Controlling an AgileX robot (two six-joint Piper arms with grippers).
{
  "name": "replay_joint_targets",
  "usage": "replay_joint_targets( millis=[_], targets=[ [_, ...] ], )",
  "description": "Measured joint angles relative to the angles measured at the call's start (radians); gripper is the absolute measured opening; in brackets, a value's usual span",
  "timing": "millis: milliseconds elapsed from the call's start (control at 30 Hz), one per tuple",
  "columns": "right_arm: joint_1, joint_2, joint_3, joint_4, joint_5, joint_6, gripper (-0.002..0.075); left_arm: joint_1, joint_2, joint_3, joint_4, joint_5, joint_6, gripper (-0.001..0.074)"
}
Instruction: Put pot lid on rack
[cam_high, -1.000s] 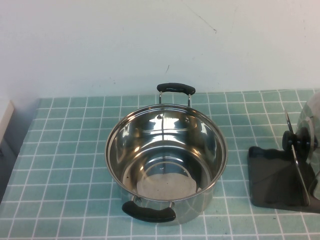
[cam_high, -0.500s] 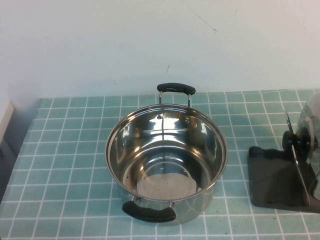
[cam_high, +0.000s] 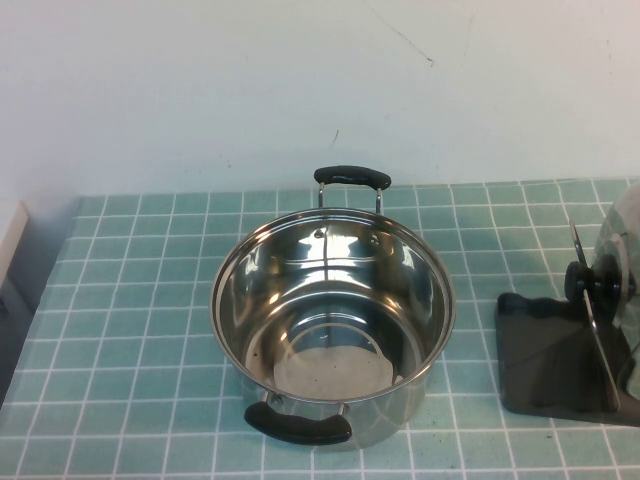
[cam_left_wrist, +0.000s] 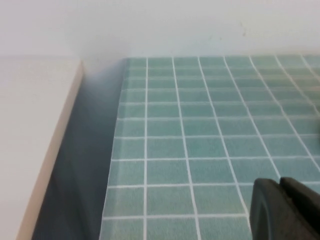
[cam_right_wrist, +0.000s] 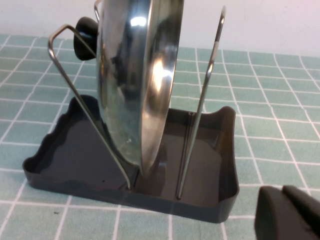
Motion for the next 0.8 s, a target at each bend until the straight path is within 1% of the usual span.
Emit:
replay_joint_targets(
  millis=[267,800],
  targets=[
    [0.0,0.0,0.0,0.0,0.0,0.0,-0.0001,-0.067,0.0,-0.002,-0.01,0.034,0.045,-0.0002],
    [0.0,0.0,0.0,-0.003,0.001,0.0,-0.0001,-0.072,0.0,-0.002,-0.036,0.034,0.045,-0.0002]
  ],
)
